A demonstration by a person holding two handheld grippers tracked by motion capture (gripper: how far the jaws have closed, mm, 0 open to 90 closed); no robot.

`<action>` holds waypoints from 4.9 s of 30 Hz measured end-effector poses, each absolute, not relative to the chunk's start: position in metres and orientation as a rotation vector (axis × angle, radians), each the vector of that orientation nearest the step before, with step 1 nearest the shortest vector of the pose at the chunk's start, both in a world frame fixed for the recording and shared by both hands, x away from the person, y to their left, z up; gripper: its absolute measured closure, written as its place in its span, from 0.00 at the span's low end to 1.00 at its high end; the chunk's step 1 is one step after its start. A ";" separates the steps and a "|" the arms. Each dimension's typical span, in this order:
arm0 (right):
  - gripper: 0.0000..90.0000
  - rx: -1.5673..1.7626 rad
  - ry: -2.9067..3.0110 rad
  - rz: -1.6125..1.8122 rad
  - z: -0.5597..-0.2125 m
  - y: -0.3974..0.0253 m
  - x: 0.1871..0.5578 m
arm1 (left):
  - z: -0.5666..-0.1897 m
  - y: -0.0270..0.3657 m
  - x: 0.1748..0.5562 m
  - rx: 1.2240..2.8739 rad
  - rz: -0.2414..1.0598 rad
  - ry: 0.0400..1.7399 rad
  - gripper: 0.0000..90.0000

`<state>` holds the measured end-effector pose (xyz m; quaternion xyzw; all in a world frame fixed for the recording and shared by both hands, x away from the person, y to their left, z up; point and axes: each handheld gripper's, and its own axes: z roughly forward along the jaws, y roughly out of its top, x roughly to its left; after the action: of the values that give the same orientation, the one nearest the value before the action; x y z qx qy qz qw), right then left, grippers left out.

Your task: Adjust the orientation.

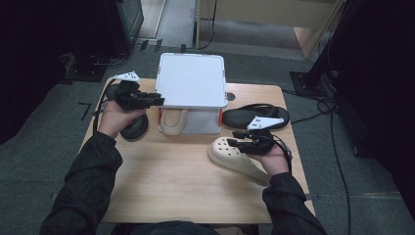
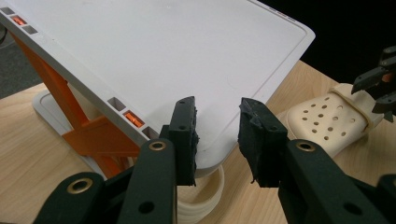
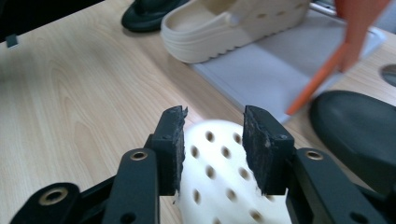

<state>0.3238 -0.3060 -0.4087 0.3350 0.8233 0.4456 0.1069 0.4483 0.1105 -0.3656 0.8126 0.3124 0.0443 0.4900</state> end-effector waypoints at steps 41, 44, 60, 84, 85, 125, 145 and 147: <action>0.51 1.151 2.447 1.181 -0.464 -0.390 0.319 | -0.367 0.113 0.451 1.958 0.084 0.746 0.73; 0.53 1.140 2.454 1.177 -0.468 -0.381 0.326 | -0.368 0.113 0.451 1.958 0.084 0.745 0.73; 0.74 1.166 2.465 1.204 -0.469 -0.370 0.338 | -0.369 0.112 0.452 1.946 0.074 0.745 0.73; 0.85 1.091 2.399 1.222 -0.436 -0.308 0.343 | -0.369 0.113 0.452 1.945 0.073 0.743 0.73; 0.85 1.094 2.390 1.223 -0.435 -0.307 0.345 | -0.369 0.113 0.452 1.945 0.073 0.743 0.73; 0.66 1.235 2.309 1.239 -0.452 -0.297 0.352 | -0.370 0.113 0.452 1.944 0.077 0.737 0.73; 0.85 1.096 2.512 1.049 -0.478 -0.335 0.307 | -0.370 0.113 0.452 1.945 0.080 0.735 0.73; 0.86 1.074 2.541 1.015 -0.480 -0.330 0.306 | -0.370 0.113 0.452 1.944 0.079 0.735 0.73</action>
<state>0.3058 -0.3303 -0.4799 0.3634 0.8600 0.3437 0.1011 0.4523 0.1127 -0.3699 0.8059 0.3047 0.0328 0.5065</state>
